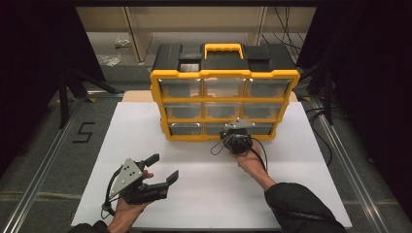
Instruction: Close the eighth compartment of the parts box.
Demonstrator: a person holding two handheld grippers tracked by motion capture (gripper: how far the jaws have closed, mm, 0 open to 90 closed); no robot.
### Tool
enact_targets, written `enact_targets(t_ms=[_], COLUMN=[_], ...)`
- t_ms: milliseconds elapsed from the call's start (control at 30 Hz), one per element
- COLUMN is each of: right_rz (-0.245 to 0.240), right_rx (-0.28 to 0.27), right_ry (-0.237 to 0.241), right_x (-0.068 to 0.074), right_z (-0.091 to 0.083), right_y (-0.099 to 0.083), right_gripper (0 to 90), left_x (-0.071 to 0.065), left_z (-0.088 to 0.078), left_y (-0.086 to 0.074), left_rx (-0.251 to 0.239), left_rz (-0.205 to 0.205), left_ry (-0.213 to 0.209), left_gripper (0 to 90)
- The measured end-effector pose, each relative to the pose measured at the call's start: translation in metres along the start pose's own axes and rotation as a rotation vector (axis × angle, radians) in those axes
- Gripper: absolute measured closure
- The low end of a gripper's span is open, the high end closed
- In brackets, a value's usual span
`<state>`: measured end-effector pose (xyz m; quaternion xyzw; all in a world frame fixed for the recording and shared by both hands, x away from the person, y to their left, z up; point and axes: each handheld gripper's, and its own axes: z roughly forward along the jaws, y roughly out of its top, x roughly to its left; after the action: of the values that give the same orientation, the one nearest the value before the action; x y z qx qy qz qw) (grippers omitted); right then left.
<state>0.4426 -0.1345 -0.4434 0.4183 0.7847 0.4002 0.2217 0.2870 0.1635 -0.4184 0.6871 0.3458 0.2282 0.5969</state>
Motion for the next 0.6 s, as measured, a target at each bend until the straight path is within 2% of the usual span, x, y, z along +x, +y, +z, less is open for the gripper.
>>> enact_targets(t_ms=[100, 233, 300, 467, 600], right_rz=[0.003, 0.011, 0.000, 0.010, 0.018], right_rx=[-0.012, -0.031, -0.037, -0.063, -0.082], right_ry=[0.013, 0.028, 0.029, 0.048, 0.068], right_x=[0.003, 0.006, 0.007, 0.008, 0.011], right_z=[-0.006, -0.016, -0.020, -0.031, -0.039], right_y=[0.000, 0.001, 0.003, 0.004, 0.004], right_gripper=[81.8, 78.5, 72.8, 61.2, 56.0], left_x=[0.000, 0.000, 0.000, 0.000, 0.000], left_z=[0.000, 0.000, 0.000, 0.000, 0.001], left_y=[0.000, 0.000, 0.000, 0.000, 0.000], left_rx=[0.001, 0.000, 0.000, 0.002, 0.004], left_rz=[-0.001, 0.001, 0.001, 0.002, 0.004], left_ry=[0.001, -0.003, -0.004, -0.004, -0.005], left_gripper=[16.8, 16.9, 17.0, 16.9, 16.9])
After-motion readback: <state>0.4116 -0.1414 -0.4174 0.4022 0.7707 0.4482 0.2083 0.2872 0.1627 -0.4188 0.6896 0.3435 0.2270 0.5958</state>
